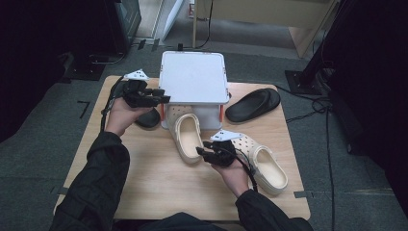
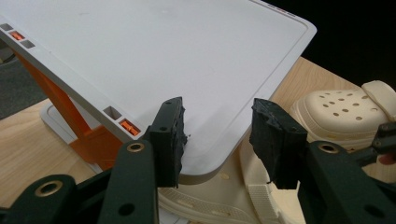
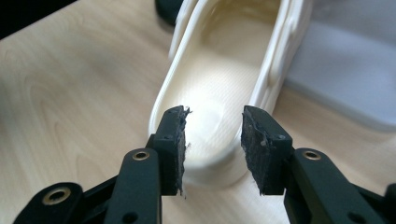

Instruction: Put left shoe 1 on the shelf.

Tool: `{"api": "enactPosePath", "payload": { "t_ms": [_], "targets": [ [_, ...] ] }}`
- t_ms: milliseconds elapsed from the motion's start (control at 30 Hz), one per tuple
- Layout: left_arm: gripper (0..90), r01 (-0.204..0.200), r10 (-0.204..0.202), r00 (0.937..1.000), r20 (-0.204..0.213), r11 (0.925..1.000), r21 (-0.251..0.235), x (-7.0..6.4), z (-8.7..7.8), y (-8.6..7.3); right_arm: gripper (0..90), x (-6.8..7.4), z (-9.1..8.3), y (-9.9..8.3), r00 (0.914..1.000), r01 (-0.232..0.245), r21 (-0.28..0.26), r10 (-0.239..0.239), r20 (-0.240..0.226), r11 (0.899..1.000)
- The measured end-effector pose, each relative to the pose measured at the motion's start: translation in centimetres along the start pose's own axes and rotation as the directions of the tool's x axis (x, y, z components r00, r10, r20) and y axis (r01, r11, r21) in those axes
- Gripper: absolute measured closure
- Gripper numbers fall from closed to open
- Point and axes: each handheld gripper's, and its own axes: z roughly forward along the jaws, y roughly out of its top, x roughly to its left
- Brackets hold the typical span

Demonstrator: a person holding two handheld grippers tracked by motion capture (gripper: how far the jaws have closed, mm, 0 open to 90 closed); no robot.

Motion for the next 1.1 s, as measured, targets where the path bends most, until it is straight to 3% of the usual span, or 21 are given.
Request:
{"api": "enactPosePath", "payload": {
  "t_ms": [233, 300, 600, 767, 900, 1100],
  "targets": [
    [58.2, 0.0, 0.0, 1.0, -0.002, 1.0, -0.001, 0.2, 0.1, 0.1, 61.7, 0.6, -0.1, -2.0, 0.9998, -0.015, 0.048, 0.016, -0.014, 0.999],
    [60.5, 0.001, -0.001, 1.0, -0.006, 1.0, -0.005, 0.3, 0.1, 0.0, 64.6, 0.9, 0.4, -2.7, 0.9996, -0.008, 0.088, 0.01, -0.027, 0.996],
    [62.9, 0.009, -0.009, 0.9999, -0.005, 0.9999, -0.014, 0.3, 0.1, -0.1, 67.3, 1.9, 1.5, -2.7, 0.9973, -0.006, 0.1, 0.014, -0.073, 0.995],
    [63.0, 0.014, -0.014, 0.9999, -0.001, 0.9998, -0.017, 0.3, 0.1, -0.2, 68.0, 2.6, 2.1, -2.8, 0.9926, 0.003, 0.125, 0.013, -0.121, 0.992],
    [63.2, 0.016, -0.016, 0.9999, -0.001, 0.9997, -0.019, 0.3, 0.1, -0.2, 68.0, 2.5, 2.6, -2.5, 0.9897, 0.008, 0.109, 0.008, -0.143, 0.994],
    [63.4, 0.031, -0.031, 0.9994, 0.016, 0.9992, -0.024, 0.5, 0.0, -0.3, 61.8, 2.9, 3.2, -1.8, 0.9911, 0.035, 0.057, -0.027, -0.13, 0.998]
  ]
}}
